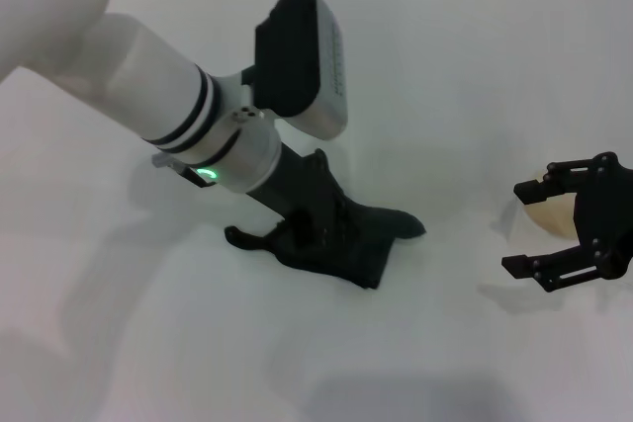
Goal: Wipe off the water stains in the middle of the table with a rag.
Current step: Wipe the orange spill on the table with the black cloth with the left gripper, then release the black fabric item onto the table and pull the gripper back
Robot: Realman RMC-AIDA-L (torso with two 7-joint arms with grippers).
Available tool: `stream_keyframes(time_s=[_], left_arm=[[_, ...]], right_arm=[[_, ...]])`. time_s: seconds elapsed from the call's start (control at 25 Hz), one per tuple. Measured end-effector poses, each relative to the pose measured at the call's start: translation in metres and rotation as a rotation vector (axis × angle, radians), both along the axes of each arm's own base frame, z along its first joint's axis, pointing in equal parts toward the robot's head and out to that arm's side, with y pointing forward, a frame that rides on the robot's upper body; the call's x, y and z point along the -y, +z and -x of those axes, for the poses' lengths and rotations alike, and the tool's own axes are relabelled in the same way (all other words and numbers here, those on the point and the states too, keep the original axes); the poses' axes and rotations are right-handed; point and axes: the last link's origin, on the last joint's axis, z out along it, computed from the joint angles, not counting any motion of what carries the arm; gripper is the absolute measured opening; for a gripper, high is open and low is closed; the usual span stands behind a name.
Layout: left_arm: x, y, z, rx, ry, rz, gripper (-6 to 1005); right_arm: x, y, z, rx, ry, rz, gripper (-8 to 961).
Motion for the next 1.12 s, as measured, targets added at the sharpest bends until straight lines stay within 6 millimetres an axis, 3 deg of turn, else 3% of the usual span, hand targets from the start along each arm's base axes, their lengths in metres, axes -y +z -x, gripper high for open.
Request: stream_keyframes(time_s=[0.16, 0.36, 0.88, 1.12], left_arm=[[0.005, -0.002, -0.003, 0.015, -0.017, 0.007, 90], [-0.001, 0.012, 0.001, 0.07, 0.022, -0.051, 91], [0.015, 0.06, 0.044, 0.192, 0.151, -0.124, 91], [0.028, 0.088, 0.072, 0.293, 0.231, -0.16, 92]], right_arm=[[0.0, 0.001, 0.0, 0.0, 0.0, -0.002, 843], [0.0, 0.002, -0.001, -0.002, -0.005, -0.005, 843], [-0.003, 0.0, 0.0, -0.011, -0.013, -0.012, 844], [-0.003, -0.001, 0.0, -0.017, -0.022, -0.014, 844]])
